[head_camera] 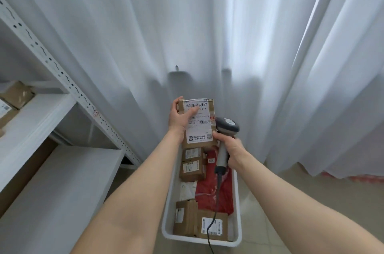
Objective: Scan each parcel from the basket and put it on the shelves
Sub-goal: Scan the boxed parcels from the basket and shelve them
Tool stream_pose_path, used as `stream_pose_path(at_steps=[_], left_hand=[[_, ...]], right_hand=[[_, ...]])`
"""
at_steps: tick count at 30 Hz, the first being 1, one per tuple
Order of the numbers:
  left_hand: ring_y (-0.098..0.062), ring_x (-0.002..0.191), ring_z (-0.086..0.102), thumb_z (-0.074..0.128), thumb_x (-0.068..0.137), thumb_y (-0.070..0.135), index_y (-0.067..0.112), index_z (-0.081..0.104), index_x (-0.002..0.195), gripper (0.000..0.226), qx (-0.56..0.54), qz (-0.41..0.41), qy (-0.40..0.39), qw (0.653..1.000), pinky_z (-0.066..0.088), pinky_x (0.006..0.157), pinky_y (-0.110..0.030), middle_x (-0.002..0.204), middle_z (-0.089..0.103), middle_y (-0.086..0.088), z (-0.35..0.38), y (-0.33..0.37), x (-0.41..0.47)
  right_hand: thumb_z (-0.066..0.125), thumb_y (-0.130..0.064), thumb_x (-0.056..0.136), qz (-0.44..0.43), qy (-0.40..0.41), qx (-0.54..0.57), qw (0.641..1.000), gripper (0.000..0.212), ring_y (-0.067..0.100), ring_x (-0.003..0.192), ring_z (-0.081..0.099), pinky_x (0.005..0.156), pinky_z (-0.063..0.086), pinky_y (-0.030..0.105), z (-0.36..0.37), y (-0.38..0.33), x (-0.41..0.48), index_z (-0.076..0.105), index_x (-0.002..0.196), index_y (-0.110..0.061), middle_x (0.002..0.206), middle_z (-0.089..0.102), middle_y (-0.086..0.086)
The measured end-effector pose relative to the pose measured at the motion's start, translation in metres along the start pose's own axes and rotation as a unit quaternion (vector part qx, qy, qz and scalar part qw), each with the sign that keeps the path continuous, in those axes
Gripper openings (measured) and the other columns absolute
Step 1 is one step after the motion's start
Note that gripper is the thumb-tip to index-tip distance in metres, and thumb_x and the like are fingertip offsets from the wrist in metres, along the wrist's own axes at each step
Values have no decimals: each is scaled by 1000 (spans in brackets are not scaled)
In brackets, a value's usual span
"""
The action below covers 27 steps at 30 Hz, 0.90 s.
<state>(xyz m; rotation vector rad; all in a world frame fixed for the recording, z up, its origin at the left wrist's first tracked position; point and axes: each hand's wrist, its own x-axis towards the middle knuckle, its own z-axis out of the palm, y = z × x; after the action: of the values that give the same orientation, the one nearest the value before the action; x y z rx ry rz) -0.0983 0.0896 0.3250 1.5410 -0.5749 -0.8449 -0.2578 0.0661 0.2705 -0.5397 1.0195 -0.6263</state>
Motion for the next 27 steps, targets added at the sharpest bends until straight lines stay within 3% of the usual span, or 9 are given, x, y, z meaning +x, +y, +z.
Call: stream_pose_path(at_steps=[2, 5, 8, 11, 12, 15, 18, 22, 27], left_hand=[[-27, 102, 66, 76, 79, 10, 26, 35, 142, 76, -43, -8, -29, 999, 59, 78, -40, 121, 62, -9, 0, 6, -19], [-30, 101, 66, 73, 80, 3, 12, 41, 135, 64, -23, -18, -39, 999, 57, 83, -46, 122, 63, -15, 0, 11, -47], [-20, 88, 69, 71, 82, 8, 18, 50, 127, 51, -15, -79, -68, 994, 56, 66, -33, 120, 66, -11, -4, 17, -80], [-11, 74, 72, 70, 82, 12, 34, 42, 129, 59, 20, -110, -146, 983, 55, 49, -29, 111, 67, 0, -5, 21, -115], [-14, 81, 72, 72, 81, 13, 38, 39, 130, 64, 38, -112, -160, 980, 56, 51, -33, 113, 65, 0, -5, 21, -125], [-27, 104, 64, 75, 79, 11, 41, 37, 135, 74, 21, -101, -156, 982, 58, 77, -48, 124, 62, -2, -2, 20, -152], [-28, 107, 62, 75, 78, 6, 39, 32, 140, 82, 10, -71, -126, 989, 55, 88, -49, 126, 59, -3, -3, 17, -174], [-26, 108, 60, 73, 78, 2, 38, 26, 144, 89, 32, -48, -108, 992, 53, 91, -47, 125, 59, -2, -11, 9, -195], [-23, 105, 62, 71, 79, 0, 40, 27, 142, 87, 27, -37, -97, 994, 53, 83, -41, 120, 61, 2, -20, 3, -202]], right_hand=[[78, -9, 78, -7, -10, 9, 1000, 33, 27, 73, 75, 54, 58, 34, -2, -5, -16, 62, 106, -11, 87, 76, 11], [79, -8, 76, -21, -23, 19, 999, 33, 27, 73, 75, 53, 57, 33, -6, -14, -40, 64, 105, -8, 87, 76, 12], [77, -6, 78, -45, -28, 29, 998, 33, 26, 75, 75, 52, 57, 30, -13, -20, -65, 64, 109, -6, 88, 76, 13], [75, -6, 80, -62, -24, 25, 997, 30, 26, 75, 74, 54, 57, 32, -23, -21, -92, 63, 107, -8, 87, 76, 12], [75, -6, 81, -67, -23, 21, 997, 29, 26, 74, 74, 55, 57, 32, -27, -22, -101, 62, 107, -9, 86, 76, 11], [73, -10, 84, -80, -29, -5, 996, 26, 21, 71, 73, 53, 54, 29, -38, -21, -131, 61, 106, -15, 80, 77, 3], [71, -18, 87, -100, -34, -39, 994, 18, 13, 66, 68, 46, 48, 24, -45, -19, -158, 60, 101, -22, 67, 73, -7], [67, -14, 89, -127, -59, -61, 988, 8, 9, 43, 62, 40, 46, 18, -50, -19, -189, 60, 93, -14, 54, 68, -4], [65, -17, 89, -107, -133, -130, 977, 13, 13, 42, 49, 43, 44, 22, -44, -18, -215, 64, 97, -8, 55, 55, 4]])
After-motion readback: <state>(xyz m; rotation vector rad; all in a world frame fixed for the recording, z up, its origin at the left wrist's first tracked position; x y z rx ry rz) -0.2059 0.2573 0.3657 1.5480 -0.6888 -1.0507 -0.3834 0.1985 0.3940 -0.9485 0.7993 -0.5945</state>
